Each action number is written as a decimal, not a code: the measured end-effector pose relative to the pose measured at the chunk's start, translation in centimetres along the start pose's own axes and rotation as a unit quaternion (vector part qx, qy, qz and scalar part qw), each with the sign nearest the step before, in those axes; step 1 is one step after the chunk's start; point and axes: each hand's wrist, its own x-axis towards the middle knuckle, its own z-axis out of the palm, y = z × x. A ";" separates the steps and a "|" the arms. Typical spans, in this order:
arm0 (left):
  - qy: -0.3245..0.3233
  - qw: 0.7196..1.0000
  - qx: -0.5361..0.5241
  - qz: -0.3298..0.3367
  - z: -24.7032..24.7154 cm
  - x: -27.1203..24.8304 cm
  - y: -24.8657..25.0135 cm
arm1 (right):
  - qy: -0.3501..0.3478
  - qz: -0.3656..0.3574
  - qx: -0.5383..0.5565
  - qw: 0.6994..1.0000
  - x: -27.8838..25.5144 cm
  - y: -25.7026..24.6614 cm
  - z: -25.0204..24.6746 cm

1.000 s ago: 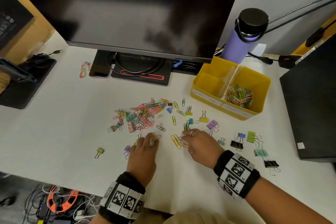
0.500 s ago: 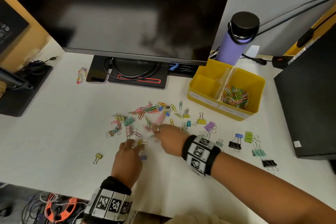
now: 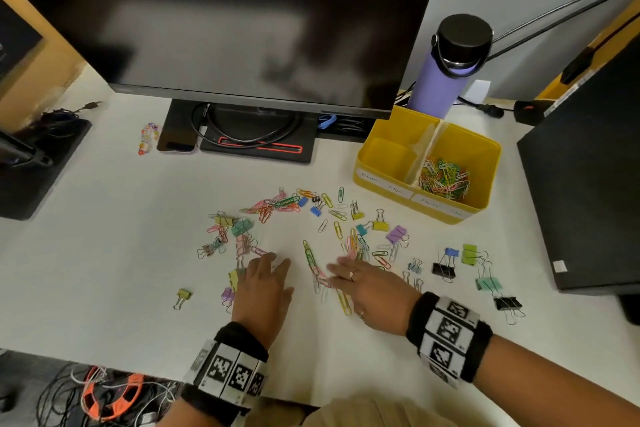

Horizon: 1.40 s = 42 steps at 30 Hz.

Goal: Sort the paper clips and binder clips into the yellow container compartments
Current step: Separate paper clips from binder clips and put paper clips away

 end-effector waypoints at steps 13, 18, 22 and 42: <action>-0.060 0.973 -0.031 0.222 -0.9 4.7 6.5 | 0.122 0.158 0.092 0.976 -3.2 3.2 0.0; -0.055 0.972 0.002 0.230 -0.2 3.7 5.6 | 0.144 0.155 0.177 0.961 -4.6 3.2 -0.1; -0.089 0.979 -0.027 0.182 -0.8 1.4 5.0 | 0.051 0.173 0.184 0.966 -3.9 2.2 -0.6; -0.102 0.993 0.025 0.044 -0.2 3.3 7.4 | 0.015 0.223 0.083 0.971 -1.3 1.9 -1.2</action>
